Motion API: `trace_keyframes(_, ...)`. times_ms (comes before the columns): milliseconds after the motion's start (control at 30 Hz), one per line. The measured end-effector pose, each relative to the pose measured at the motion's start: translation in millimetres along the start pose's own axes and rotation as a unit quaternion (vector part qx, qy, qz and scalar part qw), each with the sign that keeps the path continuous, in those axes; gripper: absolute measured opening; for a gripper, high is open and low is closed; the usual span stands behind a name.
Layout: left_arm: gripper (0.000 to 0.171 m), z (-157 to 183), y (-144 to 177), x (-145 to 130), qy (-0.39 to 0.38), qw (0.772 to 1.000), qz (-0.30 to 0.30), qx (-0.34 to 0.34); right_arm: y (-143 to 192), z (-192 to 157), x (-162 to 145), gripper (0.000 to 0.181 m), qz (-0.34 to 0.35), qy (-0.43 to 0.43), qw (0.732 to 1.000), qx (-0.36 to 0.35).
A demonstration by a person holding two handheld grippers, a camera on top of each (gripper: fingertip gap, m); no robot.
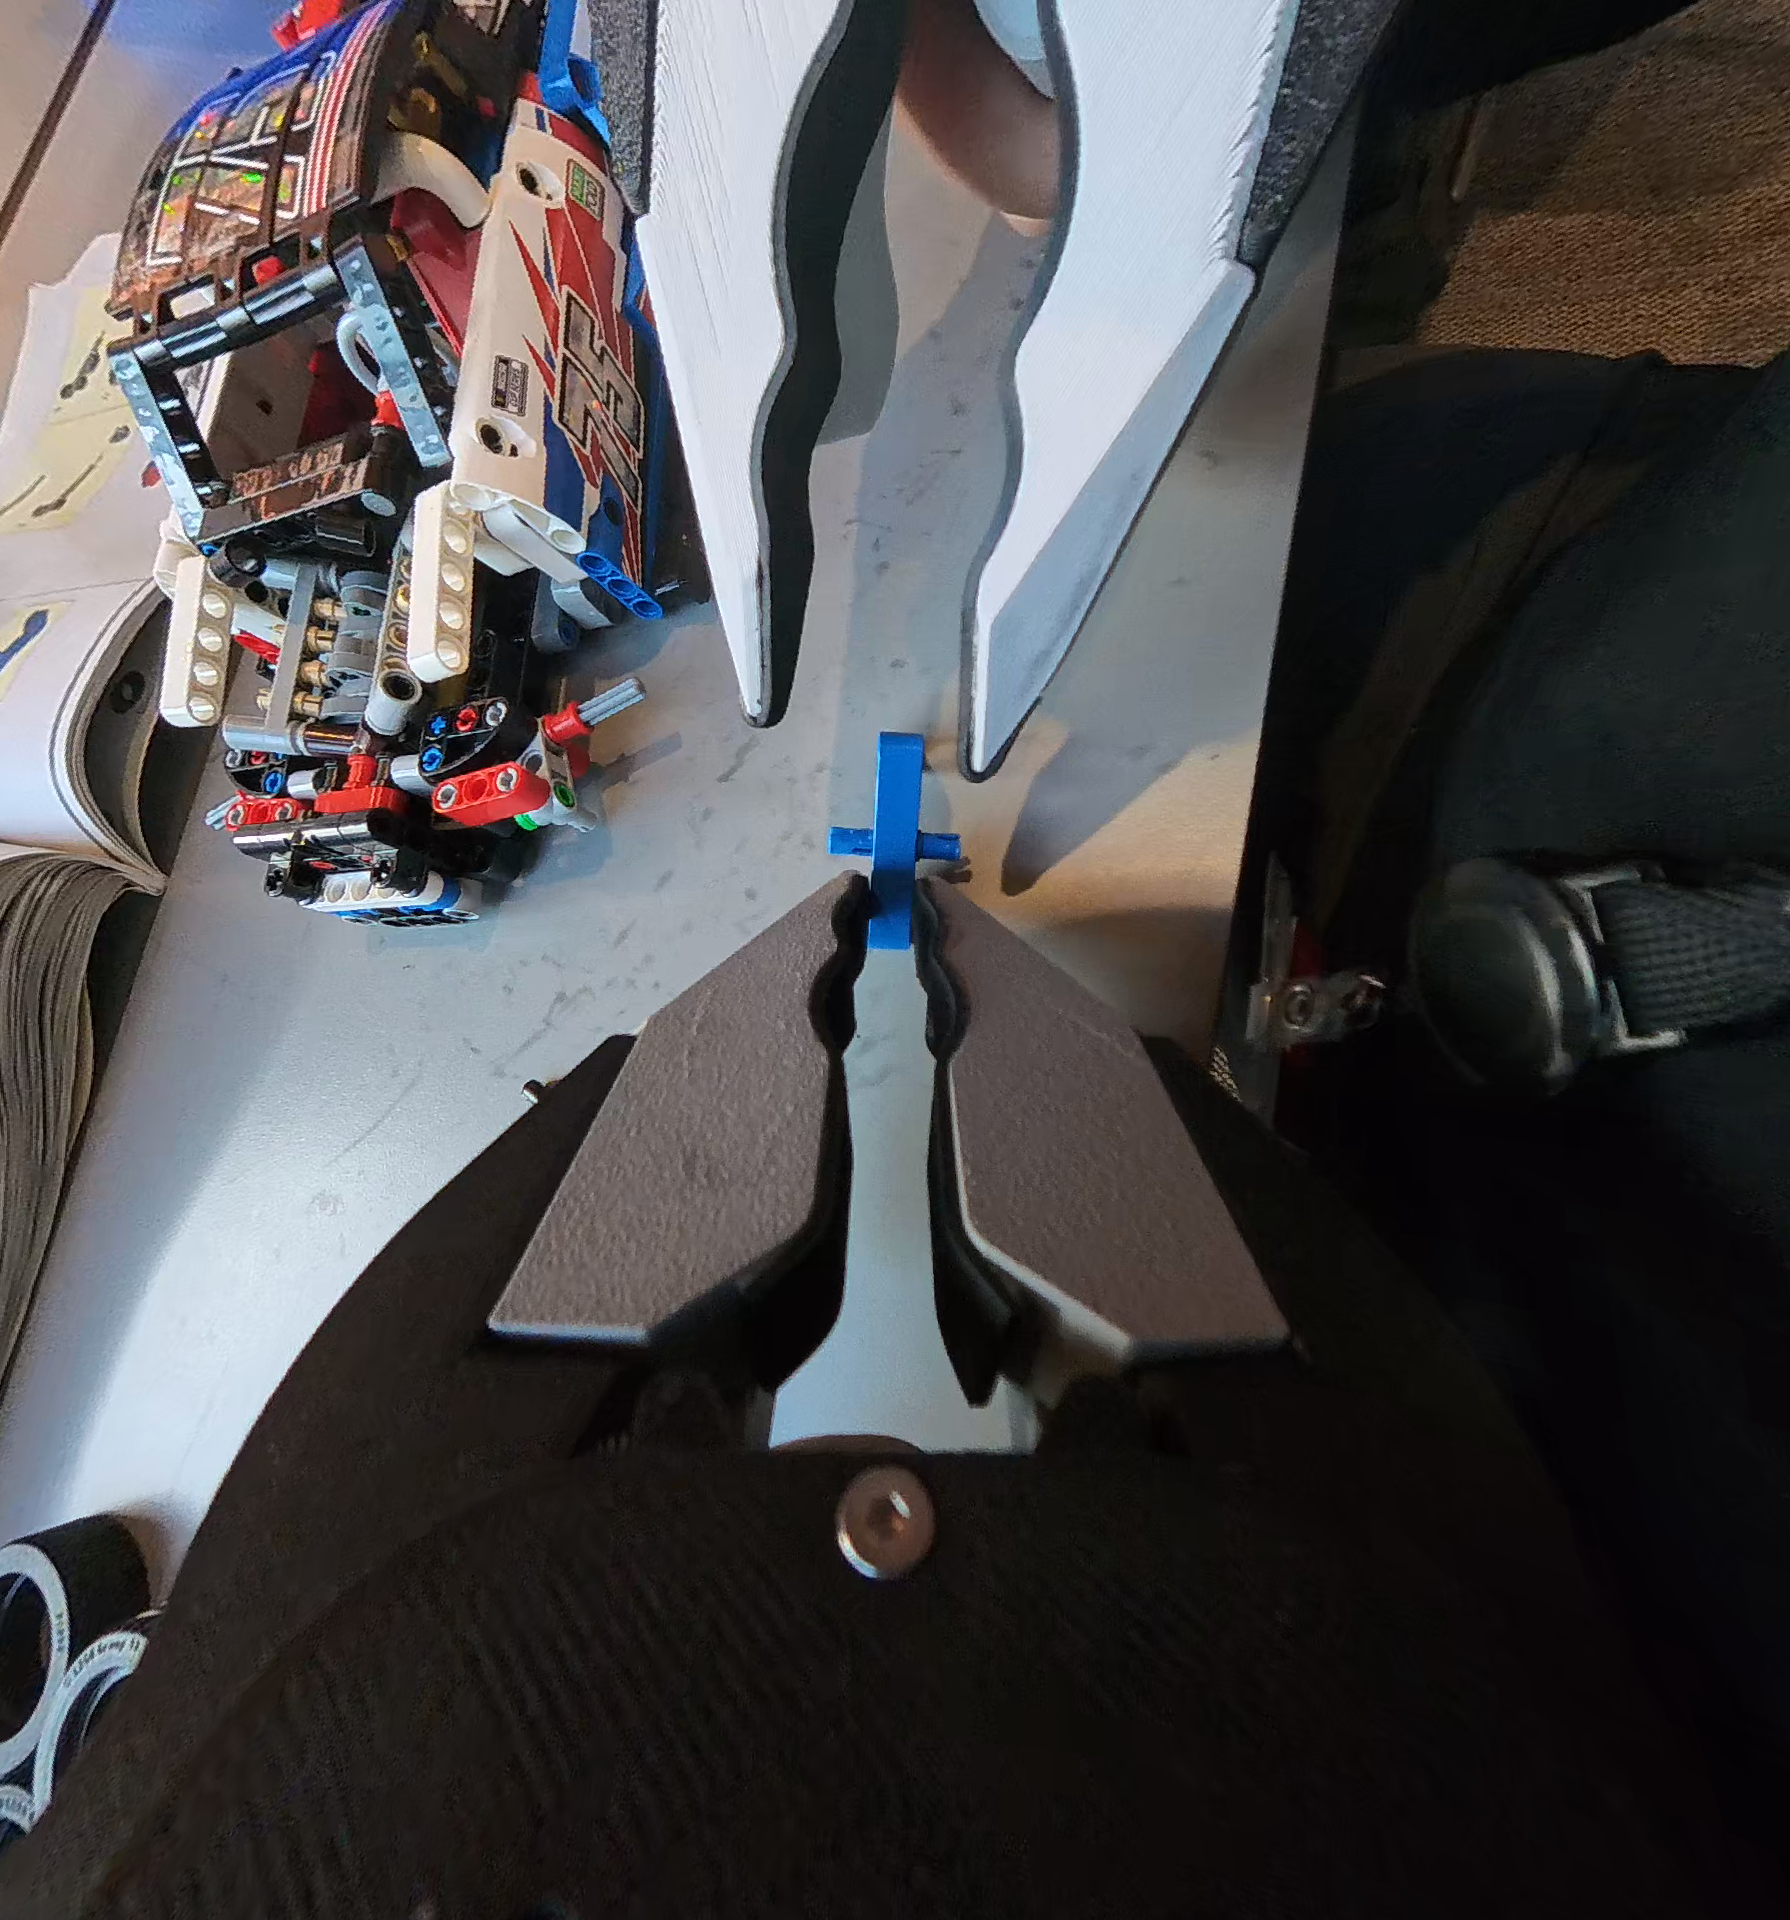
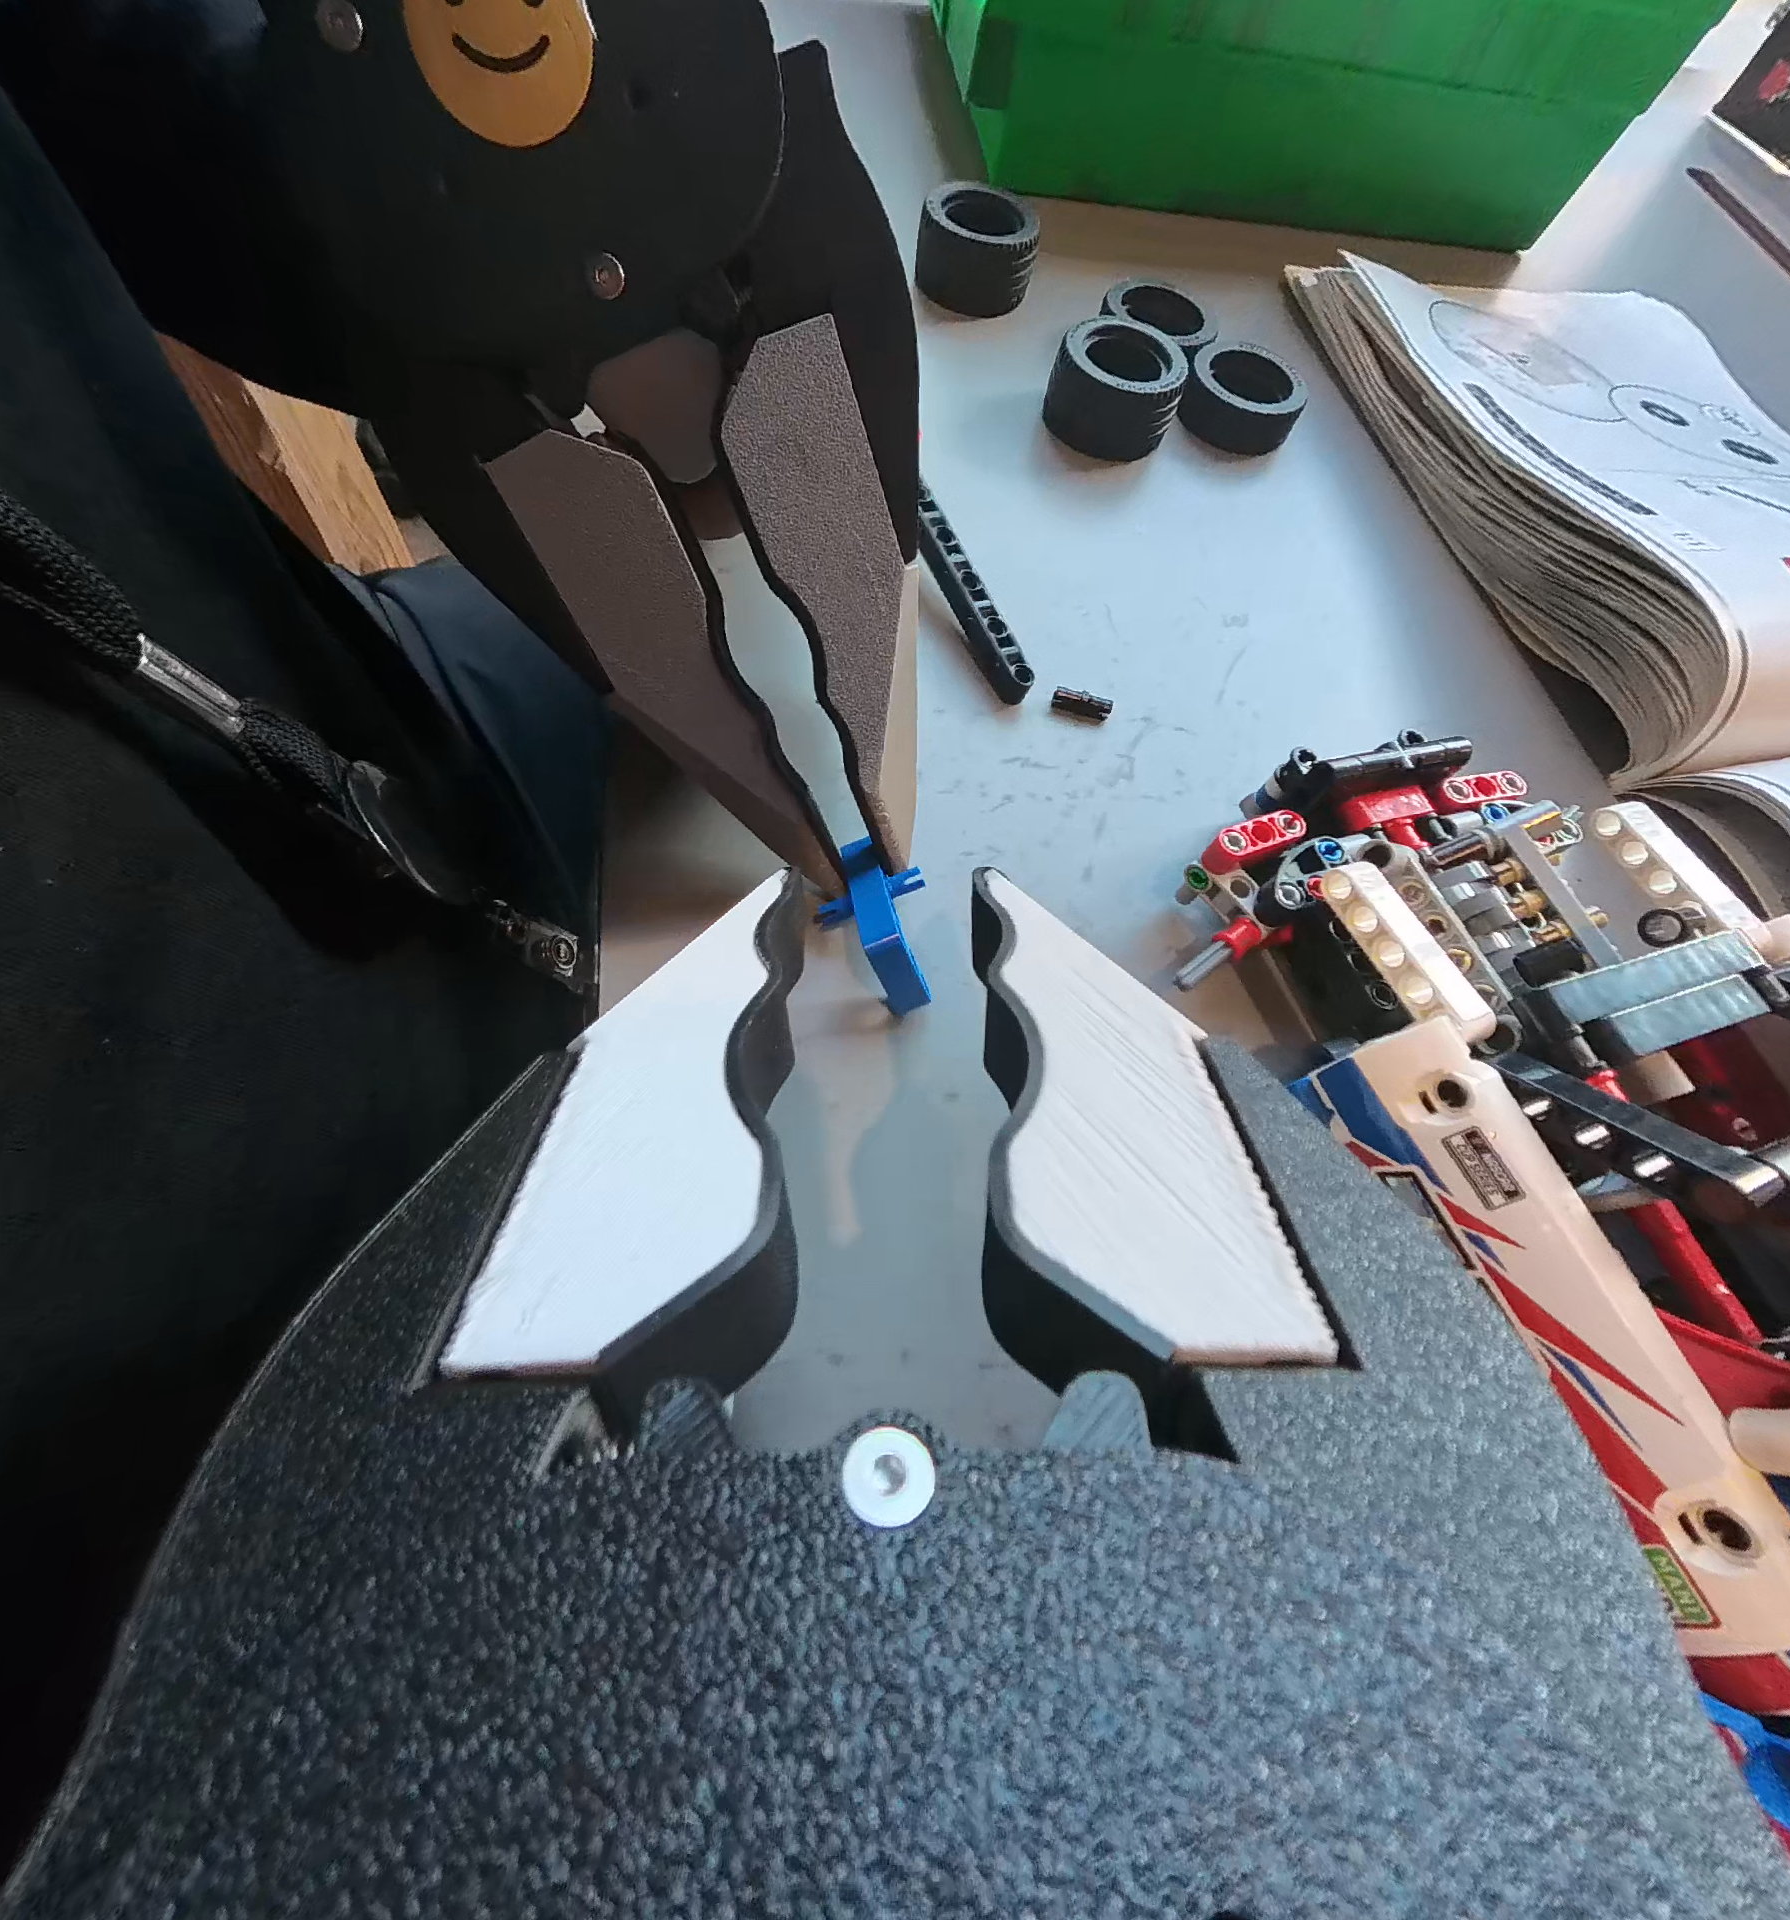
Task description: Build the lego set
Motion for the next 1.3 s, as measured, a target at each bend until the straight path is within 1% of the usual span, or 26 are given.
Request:
trace_keyframes(467, 0.006, -2, -2, 0, 0.0, 1.0, 0.0, -0.005, 0, 1, 0, 0.031, 0.001, -0.003, 1.0, 0.003)
trace_keyframes(667, 0.006, -13, -4, -1, 0.08, 0.996, -0.011, -0.045, 3, 2, 1, 0.031, 0.017, -0.009, 1.0, 0.005)
trace_keyframes(733, 0.006, -19, -4, 0, 0.113, 0.992, -0.005, -0.051, 5, 3, 1, 0.031, 0.026, -0.01, 1.0, 0.003)
trace_keyframes(800, 0.006, -23, -3, 0, 0.129, 0.99, 0.008, -0.05, 8, 4, 1, 0.031, 0.031, -0.009, 0.999, -0.002)
trace_keyframes(900, 0.006, -22, -1, 2, 0.117, 0.992, 0.019, -0.043, 9, 4, 0, 0.031, 0.03, 0.005, 0.999, -0.019)
trace_keyframes(1033, 0.006, -14, -5, 1, 0.084, 0.995, -0.005, -0.048, 6, -1, 0, 0.028, 0.016, 0.032, 0.999, -0.026)
trace_keyframes(1167, 0.006, -16, -12, 5, 0.097, 0.991, -0.031, -0.085, 3, -3, -1, 0.027, -0.003, 0.05, 0.998, -0.03)
trace_keyframes(1300, 0.006, -27, -16, 10, 0.14, 0.979, -0.046, -0.143, 2, -2, -2, 0.027, -0.026, 0.066, 0.997, -0.037)
Point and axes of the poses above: each gripper's, where its closed fingertips meet, y back along the fingers, x out of its top, z = x × y across the jaws, the point moved 9 cm from there along y, back along the fingers, and after that the axes turned 10 degrees about x, right-handed, at the moved point
